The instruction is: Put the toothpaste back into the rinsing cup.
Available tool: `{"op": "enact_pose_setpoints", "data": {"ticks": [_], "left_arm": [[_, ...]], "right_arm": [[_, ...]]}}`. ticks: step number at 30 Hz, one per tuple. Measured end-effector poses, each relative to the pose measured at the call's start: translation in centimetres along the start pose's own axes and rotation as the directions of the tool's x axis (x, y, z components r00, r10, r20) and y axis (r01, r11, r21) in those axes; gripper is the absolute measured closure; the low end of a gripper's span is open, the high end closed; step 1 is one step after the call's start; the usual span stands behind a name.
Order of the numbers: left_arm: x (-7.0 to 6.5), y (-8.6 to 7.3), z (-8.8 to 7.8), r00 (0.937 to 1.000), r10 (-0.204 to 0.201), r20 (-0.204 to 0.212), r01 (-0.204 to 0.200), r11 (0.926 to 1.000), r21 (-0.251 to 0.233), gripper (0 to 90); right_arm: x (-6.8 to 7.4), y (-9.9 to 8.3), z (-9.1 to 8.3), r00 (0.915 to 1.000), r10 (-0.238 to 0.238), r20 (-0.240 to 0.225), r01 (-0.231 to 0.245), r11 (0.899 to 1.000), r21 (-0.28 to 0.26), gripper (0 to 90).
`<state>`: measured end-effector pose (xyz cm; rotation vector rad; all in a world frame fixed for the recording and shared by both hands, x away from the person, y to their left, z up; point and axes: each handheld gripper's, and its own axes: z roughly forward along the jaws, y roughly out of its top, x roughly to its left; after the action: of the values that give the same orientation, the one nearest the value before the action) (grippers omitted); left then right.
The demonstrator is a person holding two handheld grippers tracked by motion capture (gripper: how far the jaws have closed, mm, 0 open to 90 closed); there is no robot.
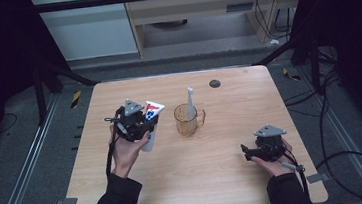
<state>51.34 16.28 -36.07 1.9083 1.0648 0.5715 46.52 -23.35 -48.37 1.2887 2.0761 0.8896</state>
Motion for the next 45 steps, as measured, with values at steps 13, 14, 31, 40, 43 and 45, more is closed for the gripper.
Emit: {"op": "enact_pose_setpoints", "data": {"ticks": [13, 14, 31, 40, 43, 45], "left_arm": [[-0.7, 1.8, 2.0, 0.9994, -0.014, -0.030, 0.011, 0.9950, -0.099, 68.4], [-0.7, 2.0, 2.1, 0.9993, -0.015, -0.034, 0.012, 0.9937, -0.111, 68.4], [-0.9, 5.5, 3.5, 0.9988, -0.044, -0.022, 0.037, 0.9723, -0.231, 68.5], [-1.8, 6.1, 4.9, 0.9993, -0.036, -0.010, 0.032, 0.9657, -0.258, 68.5], [-1.9, 6.2, 5.4, 0.9993, -0.035, -0.011, 0.031, 0.9635, -0.266, 68.5], [-2.0, 6.3, 5.6, 0.9993, -0.036, -0.010, 0.032, 0.9618, -0.272, 68.5]], "right_arm": [[-0.1, -0.1, 0.0, 1.0000, 0.004, -0.001, -0.004, 1.000, -0.007, 14.4], [-0.1, -0.1, 0.0, 1.0000, 0.008, -0.001, -0.008, 1.000, -0.008, 14.5], [-0.3, -0.1, -0.1, 0.9997, 0.022, -0.008, -0.022, 0.999, -0.030, 14.6], [-0.4, -0.1, -0.1, 0.9999, 0.014, -0.004, -0.014, 0.999, -0.043, 14.7], [-0.4, -0.2, -0.1, 0.9998, 0.019, -0.005, -0.019, 0.999, -0.042, 14.7], [-0.5, -0.2, -0.1, 0.9998, 0.018, -0.005, -0.018, 0.999, -0.044, 14.7]]}}
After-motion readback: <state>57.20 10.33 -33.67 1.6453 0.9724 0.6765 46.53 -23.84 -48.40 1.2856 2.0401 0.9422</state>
